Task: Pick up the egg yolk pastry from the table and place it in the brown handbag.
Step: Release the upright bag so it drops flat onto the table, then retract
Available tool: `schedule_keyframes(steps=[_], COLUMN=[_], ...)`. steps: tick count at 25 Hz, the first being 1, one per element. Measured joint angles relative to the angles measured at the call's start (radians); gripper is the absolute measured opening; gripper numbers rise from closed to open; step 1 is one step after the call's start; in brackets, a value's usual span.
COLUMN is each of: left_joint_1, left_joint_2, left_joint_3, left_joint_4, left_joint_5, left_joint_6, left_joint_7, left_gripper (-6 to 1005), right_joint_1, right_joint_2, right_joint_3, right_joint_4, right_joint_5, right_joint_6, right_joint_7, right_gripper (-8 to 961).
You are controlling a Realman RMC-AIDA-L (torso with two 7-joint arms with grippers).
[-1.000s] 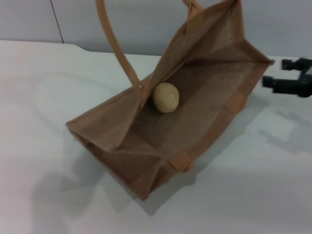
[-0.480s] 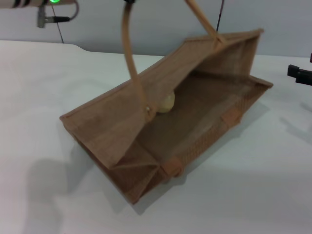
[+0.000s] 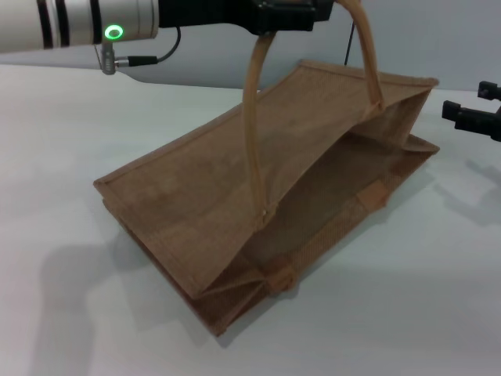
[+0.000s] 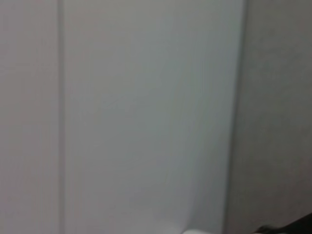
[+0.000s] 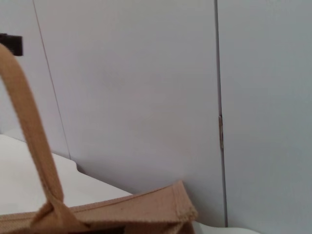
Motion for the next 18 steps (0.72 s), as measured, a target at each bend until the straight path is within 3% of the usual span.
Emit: schedule_keyframes(steps=[4,11,18], left_joint_1=[-0.032,-0.026,0.012], left_joint_2=[-0.002,0.005,-0.008], left_joint_3=[-0.096,-0.12,-0.141], left_joint_4=[-0.102,-0.138,-0.143], left_joint_5=[-0.058,-0.096,-0.104], left_joint_6=[-0.11,-0.172,-0.084], left_joint_7=[0.104,0.179,0.257], left_gripper=[859,878,856], right_joint_1=[0.006,0.01,0.013], right_joint_2=[-0.002,-0.003,0.002], right_joint_3=[0.003,0.009,0.01], right_joint_4=[0.01,0.015,0.03], right_joint_5=[0.001,0.001,0.02], right_joint_6=[0.004,0.005,0.005], right_joint_7=[-0.004,-0.012,-0.068], right_gripper=[894,894,894])
